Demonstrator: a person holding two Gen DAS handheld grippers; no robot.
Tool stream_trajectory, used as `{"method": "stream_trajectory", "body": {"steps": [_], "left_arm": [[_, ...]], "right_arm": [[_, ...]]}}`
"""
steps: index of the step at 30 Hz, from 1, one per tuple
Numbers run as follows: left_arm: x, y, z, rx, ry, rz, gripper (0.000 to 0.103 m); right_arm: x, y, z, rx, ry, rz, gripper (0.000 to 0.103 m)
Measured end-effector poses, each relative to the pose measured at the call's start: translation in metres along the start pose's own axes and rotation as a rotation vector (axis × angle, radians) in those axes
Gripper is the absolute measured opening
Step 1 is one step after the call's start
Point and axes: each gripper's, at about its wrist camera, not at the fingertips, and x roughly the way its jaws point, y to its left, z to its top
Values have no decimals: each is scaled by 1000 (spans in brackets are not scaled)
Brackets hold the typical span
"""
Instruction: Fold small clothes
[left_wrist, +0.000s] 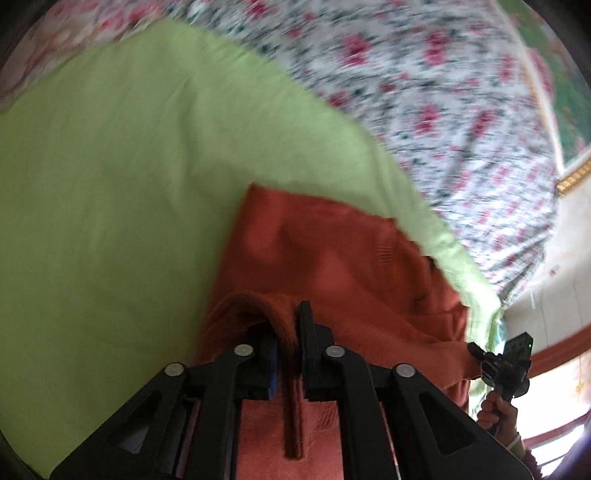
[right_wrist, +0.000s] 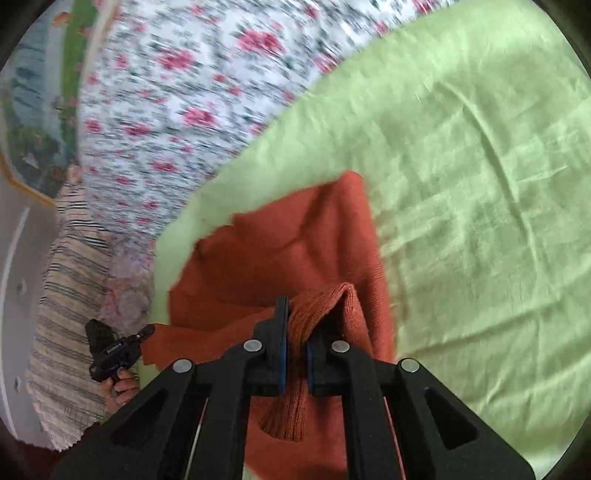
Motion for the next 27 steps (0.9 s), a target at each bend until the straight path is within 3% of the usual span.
{"method": "stream_trajectory", "body": {"steps": [1, 3, 5, 6, 8, 10, 12, 15, 17, 19, 21, 23, 27], "left_arm": [[1, 3, 0, -24, 7, -23, 13], [-6, 3, -6, -38, 3, -79, 32], [-17, -5, -18, -12, 3, -97, 41], [-20, -12, -27, 7, 8, -113, 45], [-20, -28, -50, 53, 50, -144, 47], [-7, -43, -73, 93, 123, -169, 47], [13, -57, -93, 137, 200, -172, 47], [44, -77, -105, 225, 263, -98, 47], [53, -83, -96, 263, 259, -82, 47], [60, -84, -78, 265, 251, -79, 45], [66, -82, -52, 262, 230, -52, 39], [65, -77, -25, 251, 187, -17, 39], [52, -70, 29, 190, 38, 44, 50]], "right_arm": [[5, -4, 2, 12, 13, -18, 16], [7, -13, 4, 60, 23, -34, 36], [-7, -14, 3, 83, -14, -7, 48], [-18, -11, 0, 75, -45, -35, 54], [-42, 3, -10, 20, -109, -86, 55], [-54, 18, -27, -38, -128, -58, 54], [-46, 39, -47, -130, -57, -25, 54], [0, 71, -79, -326, 165, -33, 54], [25, 81, -88, -424, 243, -97, 54], [41, 87, -85, -516, 259, -169, 51], [48, 87, -65, -544, 226, -213, 51], [48, 83, -40, -533, 186, -242, 49], [31, 71, 11, -443, 45, -303, 49]]}}
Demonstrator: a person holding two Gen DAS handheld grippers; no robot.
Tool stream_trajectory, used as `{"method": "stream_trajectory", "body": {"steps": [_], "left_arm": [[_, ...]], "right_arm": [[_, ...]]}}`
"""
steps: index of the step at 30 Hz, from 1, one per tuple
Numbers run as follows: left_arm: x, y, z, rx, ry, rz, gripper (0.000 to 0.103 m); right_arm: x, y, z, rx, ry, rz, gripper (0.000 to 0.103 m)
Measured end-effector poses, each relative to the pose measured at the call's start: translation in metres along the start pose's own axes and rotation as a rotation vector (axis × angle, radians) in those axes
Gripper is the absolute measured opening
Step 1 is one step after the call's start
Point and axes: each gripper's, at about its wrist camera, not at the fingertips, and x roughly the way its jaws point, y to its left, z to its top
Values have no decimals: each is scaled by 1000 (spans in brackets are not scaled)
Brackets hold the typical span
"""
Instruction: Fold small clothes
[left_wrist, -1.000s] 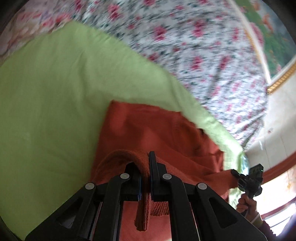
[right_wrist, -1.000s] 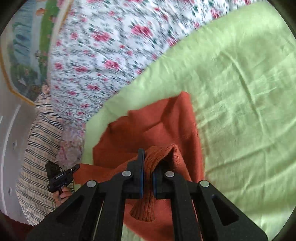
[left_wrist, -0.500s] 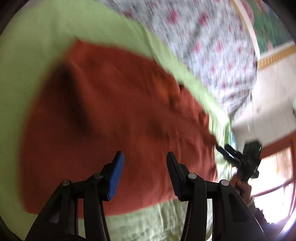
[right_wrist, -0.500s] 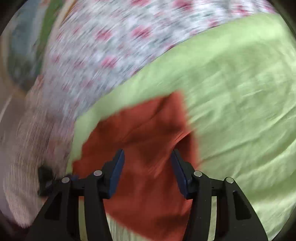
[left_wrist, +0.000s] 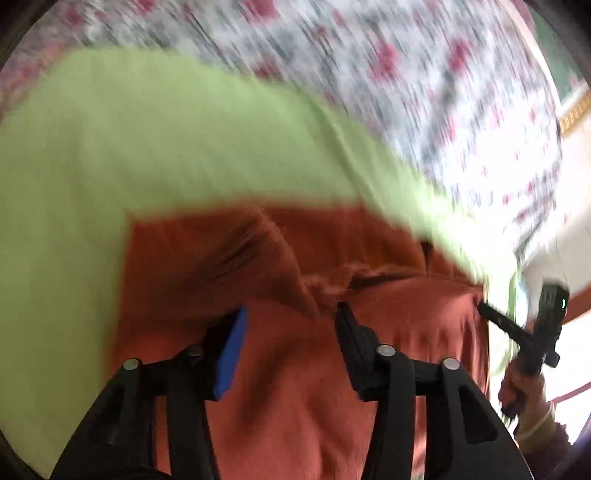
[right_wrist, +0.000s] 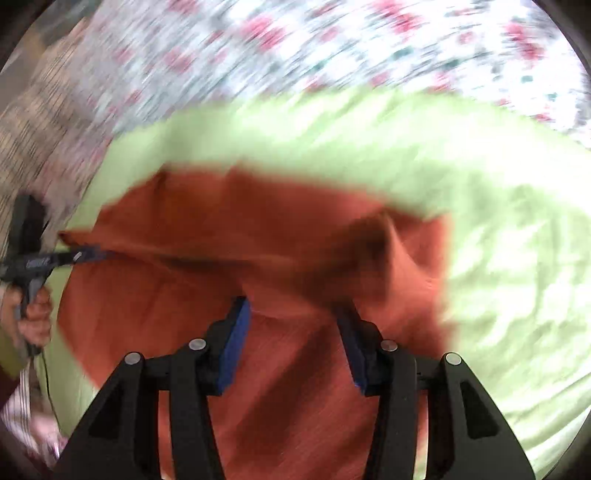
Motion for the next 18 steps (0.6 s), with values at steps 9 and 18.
{"method": "stream_trajectory", "body": {"steps": [9, 18], "left_arm": [[-36, 28, -13, -118, -80, -3, 51], [-74, 17, -120, -120, -9, -79, 51]], "right_arm": [[-38, -38, 4, 186, -94, 28, 50], [-37, 4, -62, 232, -29, 58, 51]]}}
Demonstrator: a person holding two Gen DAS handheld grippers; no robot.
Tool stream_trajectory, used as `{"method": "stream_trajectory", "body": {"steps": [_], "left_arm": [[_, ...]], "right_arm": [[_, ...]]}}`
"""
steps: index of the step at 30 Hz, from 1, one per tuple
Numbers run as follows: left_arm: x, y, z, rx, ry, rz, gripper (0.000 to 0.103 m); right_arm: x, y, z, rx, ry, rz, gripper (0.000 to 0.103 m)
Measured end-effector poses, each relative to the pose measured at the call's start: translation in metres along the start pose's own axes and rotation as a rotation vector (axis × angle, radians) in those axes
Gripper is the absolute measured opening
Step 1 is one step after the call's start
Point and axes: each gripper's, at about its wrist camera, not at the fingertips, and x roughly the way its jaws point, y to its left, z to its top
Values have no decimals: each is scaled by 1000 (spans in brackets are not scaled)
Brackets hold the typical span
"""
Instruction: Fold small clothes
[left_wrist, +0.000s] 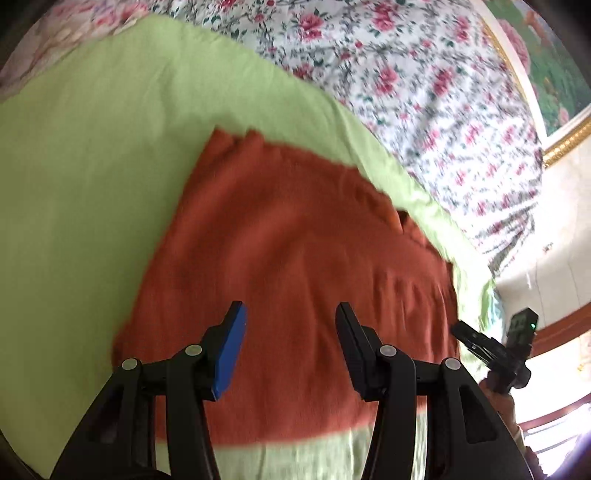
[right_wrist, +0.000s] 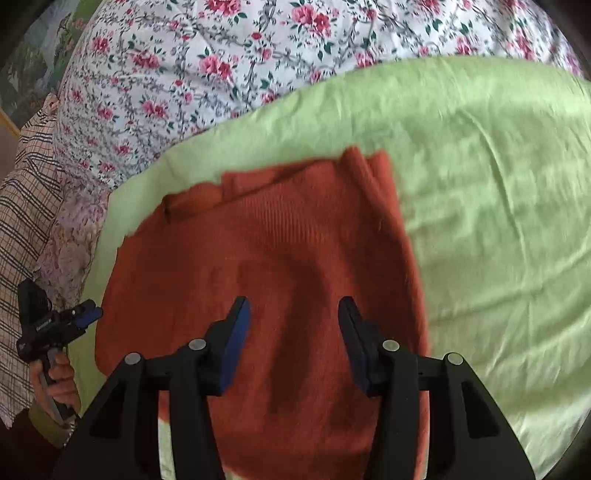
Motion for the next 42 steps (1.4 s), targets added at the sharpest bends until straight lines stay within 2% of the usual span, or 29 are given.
{"method": "stream_trajectory", "body": {"steps": [6, 9, 17, 22, 27, 32, 34, 35, 36, 37, 39, 42], "left_arm": [[-23, 10, -56, -28, 41, -38, 56], [-26, 16, -78, -42, 60, -24, 60], [-24, 40, -106, -143, 77, 5, 68], [-20, 54, -101, -226, 7, 31, 72], [-12, 67, -81, -303, -97, 51, 73], [-1, 66, -65, -338, -189, 99, 72], [2, 61, -61, -324, -205, 137, 68], [3, 58, -60, -309, -210, 162, 51], [4, 55, -58, -295, -204, 171, 26], [6, 54, -55, -289, -191, 155, 18], [2, 44, -51, -265, -199, 167, 13], [-9, 6, -41, -136, -221, 196, 11]], "right_arm": [[-11, 15, -46, 46, 26, 1, 51], [-18, 22, -64, 78, 31, 10, 51], [-20, 33, -82, 86, 57, 35, 51], [-18, 34, -80, 85, 78, 36, 51], [-21, 33, -75, 66, 89, 39, 51], [-25, 32, -69, 47, 102, 35, 51], [-26, 30, -68, 42, 112, 36, 51], [-25, 29, -67, 39, 116, 36, 51], [-25, 27, -68, 39, 116, 37, 51], [-25, 26, -67, 40, 117, 40, 51], [-23, 21, -65, 50, 119, 48, 51], [-20, 13, -62, 70, 117, 66, 51]]}}
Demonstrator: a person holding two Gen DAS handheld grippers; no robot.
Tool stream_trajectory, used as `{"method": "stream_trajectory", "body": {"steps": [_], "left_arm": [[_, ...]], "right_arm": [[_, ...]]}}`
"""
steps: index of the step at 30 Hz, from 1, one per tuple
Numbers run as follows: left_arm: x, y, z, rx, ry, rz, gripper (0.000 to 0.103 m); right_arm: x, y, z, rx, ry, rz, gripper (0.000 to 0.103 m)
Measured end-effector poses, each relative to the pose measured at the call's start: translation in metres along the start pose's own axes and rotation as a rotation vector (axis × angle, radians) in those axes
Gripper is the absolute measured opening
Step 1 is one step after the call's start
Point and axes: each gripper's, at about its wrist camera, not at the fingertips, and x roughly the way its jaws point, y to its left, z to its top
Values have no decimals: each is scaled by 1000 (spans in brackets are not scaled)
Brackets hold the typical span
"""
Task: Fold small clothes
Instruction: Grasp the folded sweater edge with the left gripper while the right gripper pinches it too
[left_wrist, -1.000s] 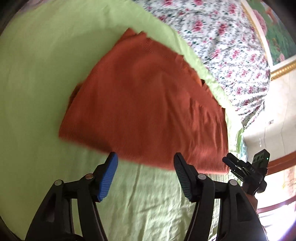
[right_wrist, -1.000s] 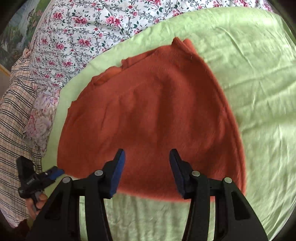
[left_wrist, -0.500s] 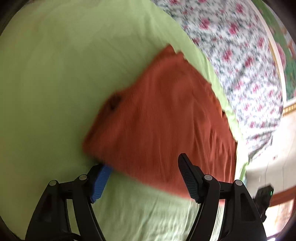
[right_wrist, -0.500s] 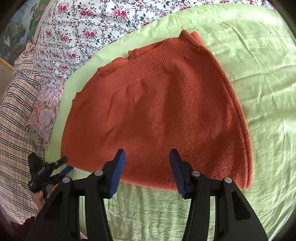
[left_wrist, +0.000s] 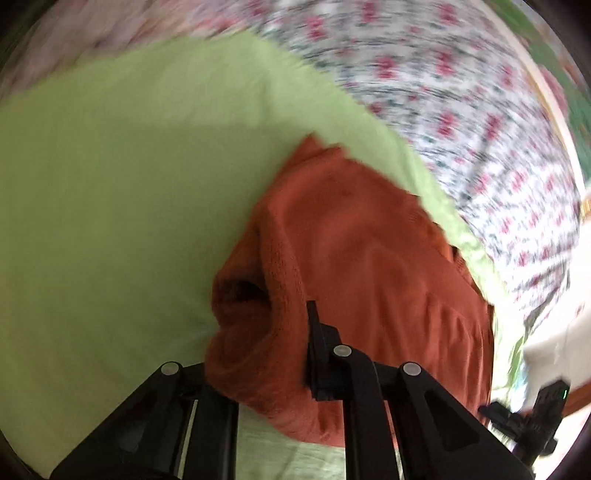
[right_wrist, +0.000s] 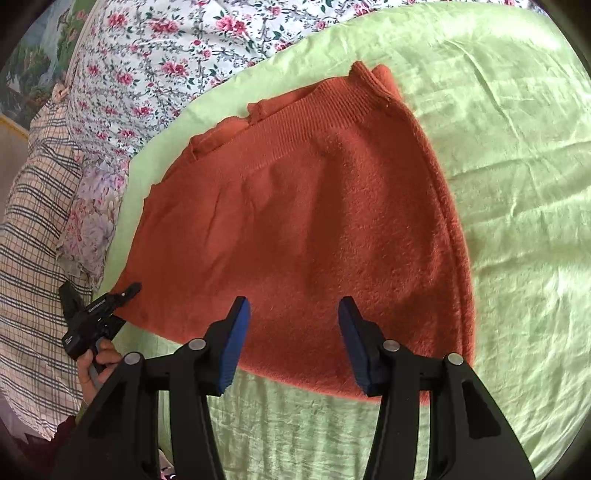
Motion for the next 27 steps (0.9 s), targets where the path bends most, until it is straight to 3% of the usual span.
{"method": "stream_trajectory", "body": {"steps": [7, 12, 16, 18, 27], "left_arm": [[-9, -115, -9, 312, 1, -94, 10], [28, -190, -57, 548, 94, -106, 8], [61, -209, -100, 681, 165, -72, 6], [70, -211, -109, 712, 176, -54, 6], [57, -201, -97, 663, 147, -92, 5]], "right_arm": [[1, -6, 22, 24, -15, 66, 51], [1, -5, 43, 40, -12, 136, 51], [15, 2, 61, 42, 23, 185, 55], [33, 8, 70, 39, 61, 211, 69], [113, 50, 100, 0, 173, 275, 69]]}}
